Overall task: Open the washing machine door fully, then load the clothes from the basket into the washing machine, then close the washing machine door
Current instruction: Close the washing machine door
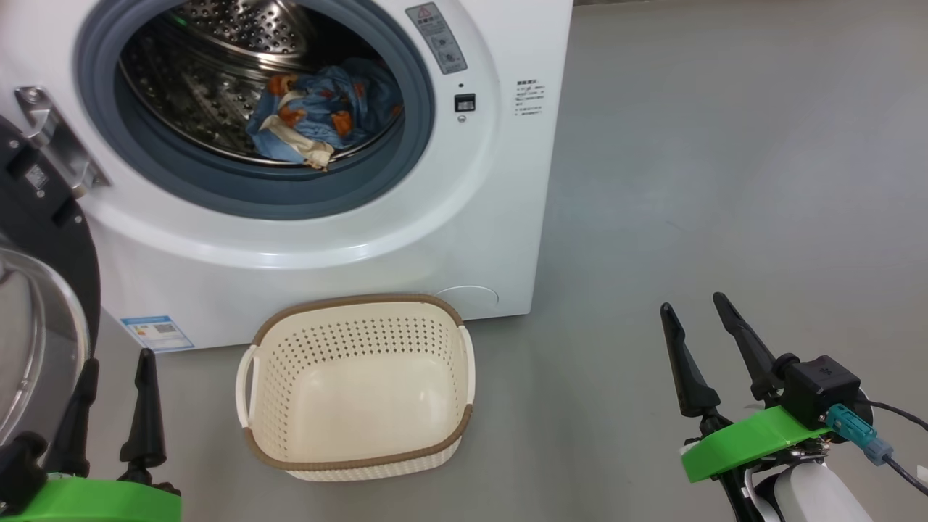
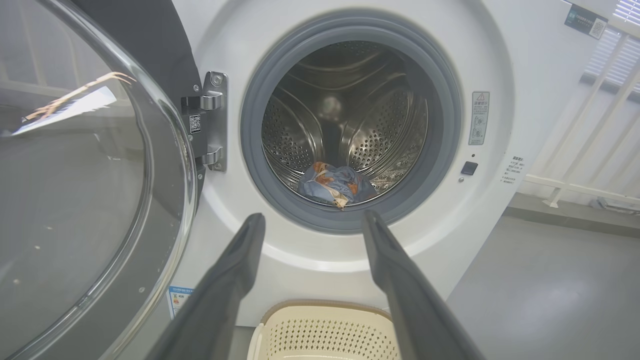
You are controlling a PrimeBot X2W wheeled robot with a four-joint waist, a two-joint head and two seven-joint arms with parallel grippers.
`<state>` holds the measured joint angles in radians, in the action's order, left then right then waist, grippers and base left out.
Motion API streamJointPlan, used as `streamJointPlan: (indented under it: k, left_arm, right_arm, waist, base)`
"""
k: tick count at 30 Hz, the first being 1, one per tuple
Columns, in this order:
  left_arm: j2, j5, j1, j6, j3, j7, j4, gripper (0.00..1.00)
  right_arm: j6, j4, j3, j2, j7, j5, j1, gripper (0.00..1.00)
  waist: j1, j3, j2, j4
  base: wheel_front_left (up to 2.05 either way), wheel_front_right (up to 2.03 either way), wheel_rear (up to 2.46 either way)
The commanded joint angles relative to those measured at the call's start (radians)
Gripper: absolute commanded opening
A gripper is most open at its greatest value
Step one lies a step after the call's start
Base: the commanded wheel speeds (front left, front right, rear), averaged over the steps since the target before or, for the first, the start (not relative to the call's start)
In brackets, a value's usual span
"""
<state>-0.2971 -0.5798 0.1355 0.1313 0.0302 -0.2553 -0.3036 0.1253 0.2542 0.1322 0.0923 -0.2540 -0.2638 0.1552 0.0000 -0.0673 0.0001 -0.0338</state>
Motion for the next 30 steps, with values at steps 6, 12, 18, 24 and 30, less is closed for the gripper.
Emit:
streamJointPlan:
  k: [6,12,18,24,30]
  left_arm:
    - [-0.036,-0.003,0.005,-0.001,-0.019,-0.006,0.010,1.00]
    - [-0.032,0.011,0.005,-0.001,-0.024,-0.006,0.003,1.00]
    - [-0.021,0.038,0.006,-0.001,-0.040,-0.006,-0.008,1.00]
    - [-0.004,0.068,0.012,-0.001,-0.057,-0.006,-0.027,1.00]
    - [0.004,0.078,0.015,-0.001,-0.067,-0.006,-0.036,1.00]
  right_arm:
    - [0.005,-0.011,0.032,0.007,-0.008,-0.018,0.011,1.00]
    - [0.005,0.003,0.042,0.012,-0.008,-0.028,0.010,1.00]
    - [0.005,0.014,0.048,0.016,-0.008,-0.038,0.011,1.00]
    - [0.005,0.024,0.051,0.022,-0.008,-0.053,0.012,1.00]
    - [0.005,0.032,0.053,0.022,-0.008,-0.058,0.017,1.00]
  waist:
    - [0.0000,0.012,-0.0001,0.046]
    - [0.0000,0.025,-0.0001,0.101]
    - [0.0000,0.039,-0.0001,0.163]
    - [0.0000,0.051,-0.0001,0.245]
    - [0.0000,0.053,-0.0001,0.302]
  base:
    - [0.00,0.00,0.00]
    - [0.00,0.00,0.00]
    - [0.00,0.00,0.00]
    - [0.00,0.00,0.00]
    - [0.00,0.00,0.00]
